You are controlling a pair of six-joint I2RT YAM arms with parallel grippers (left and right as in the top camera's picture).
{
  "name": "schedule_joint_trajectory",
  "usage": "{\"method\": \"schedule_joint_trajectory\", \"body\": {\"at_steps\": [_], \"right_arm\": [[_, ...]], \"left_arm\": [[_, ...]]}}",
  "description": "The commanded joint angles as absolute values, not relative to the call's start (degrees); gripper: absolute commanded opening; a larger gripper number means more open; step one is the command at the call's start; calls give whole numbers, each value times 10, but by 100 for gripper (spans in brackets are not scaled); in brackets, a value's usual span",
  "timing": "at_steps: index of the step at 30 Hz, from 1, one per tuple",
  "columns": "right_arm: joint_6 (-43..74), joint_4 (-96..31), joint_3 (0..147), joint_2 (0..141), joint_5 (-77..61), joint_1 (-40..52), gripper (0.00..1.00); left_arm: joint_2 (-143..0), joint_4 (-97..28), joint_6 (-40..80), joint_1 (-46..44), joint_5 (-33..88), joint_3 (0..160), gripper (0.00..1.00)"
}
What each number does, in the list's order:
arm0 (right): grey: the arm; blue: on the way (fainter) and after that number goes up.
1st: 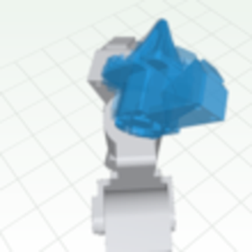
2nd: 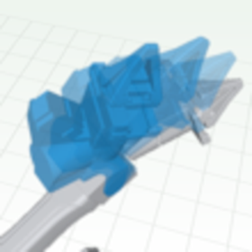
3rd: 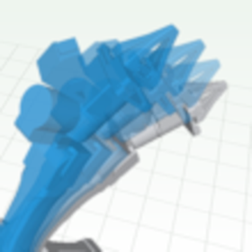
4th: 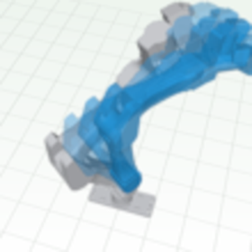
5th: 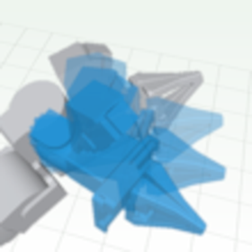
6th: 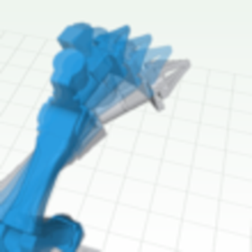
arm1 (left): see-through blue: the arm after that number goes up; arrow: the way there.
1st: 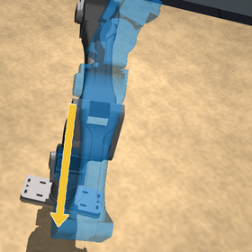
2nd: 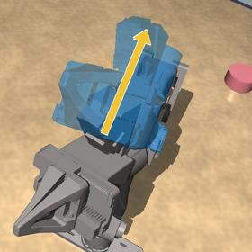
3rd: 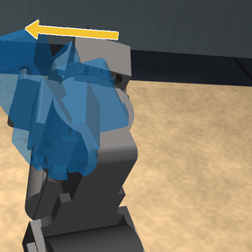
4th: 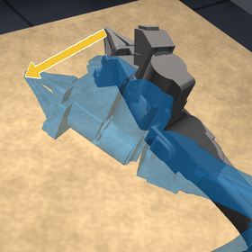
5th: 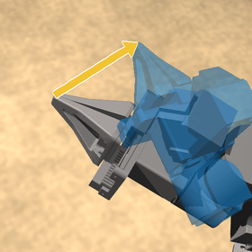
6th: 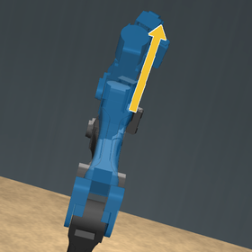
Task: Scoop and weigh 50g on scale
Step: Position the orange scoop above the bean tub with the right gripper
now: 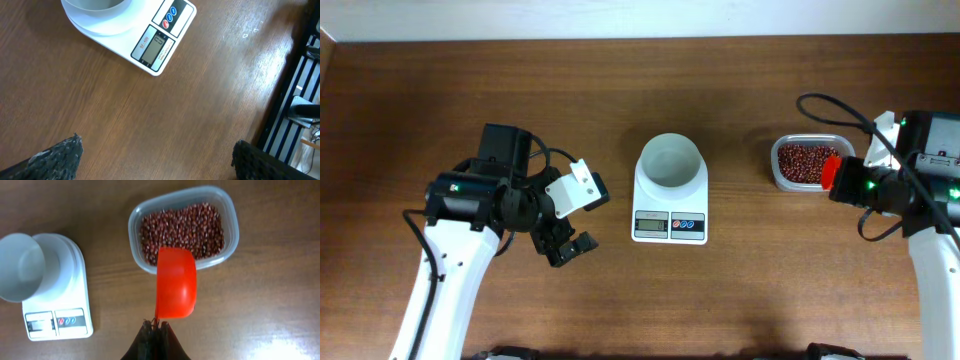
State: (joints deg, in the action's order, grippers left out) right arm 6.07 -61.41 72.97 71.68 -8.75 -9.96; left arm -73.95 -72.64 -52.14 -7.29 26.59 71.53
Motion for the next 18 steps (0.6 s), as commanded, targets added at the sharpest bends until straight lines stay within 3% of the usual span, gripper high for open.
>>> {"method": "schedule_joint_trajectory", "body": {"at_steps": [1,18], "right_arm": [[64,-597,733,714,-79,-98,4],[59,-603,733,727,-61,-98,4]], "left_arm": [[-741,-726,-532,-71,277,725,99],[-741,-726,-532,-71,277,725,99]]}}
